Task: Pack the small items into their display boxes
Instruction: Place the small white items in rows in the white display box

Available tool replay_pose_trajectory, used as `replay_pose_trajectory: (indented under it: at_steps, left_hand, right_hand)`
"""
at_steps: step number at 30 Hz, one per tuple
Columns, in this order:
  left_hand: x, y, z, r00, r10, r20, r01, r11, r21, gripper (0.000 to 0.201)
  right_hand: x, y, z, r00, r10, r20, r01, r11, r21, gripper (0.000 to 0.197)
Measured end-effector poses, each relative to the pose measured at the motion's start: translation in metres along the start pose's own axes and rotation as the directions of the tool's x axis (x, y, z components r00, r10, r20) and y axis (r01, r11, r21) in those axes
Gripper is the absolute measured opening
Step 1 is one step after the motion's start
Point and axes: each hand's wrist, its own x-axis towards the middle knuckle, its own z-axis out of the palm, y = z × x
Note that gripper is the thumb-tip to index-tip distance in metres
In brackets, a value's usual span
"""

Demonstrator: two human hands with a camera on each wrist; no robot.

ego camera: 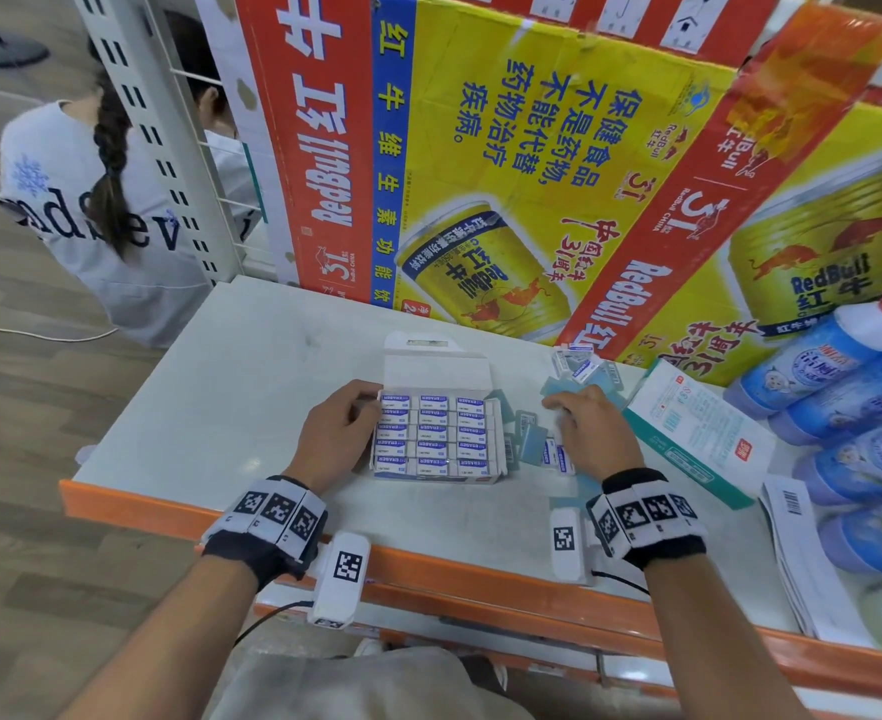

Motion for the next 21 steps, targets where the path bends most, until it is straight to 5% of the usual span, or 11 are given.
replay_pose_trajectory:
  at_steps: [16,21]
  left_hand:
    - [-0.002,0.004,-0.001,1.0,0.002,0.002,-0.002,1.0,0.002,0.02]
    - [-0.001,0.002,0.0,1.0,0.017,-0.006,-0.017,1.0,-0.003,0.023]
  right_hand:
    - [-0.009,-0.04,-0.017,0.944,-0.179,-0.277,0.296,0.829,0.474,0.012]
    - [-0.009,-0.082,-0.003,0.897,-0.383,-0.22,0.441,0.809,0.389,0.008]
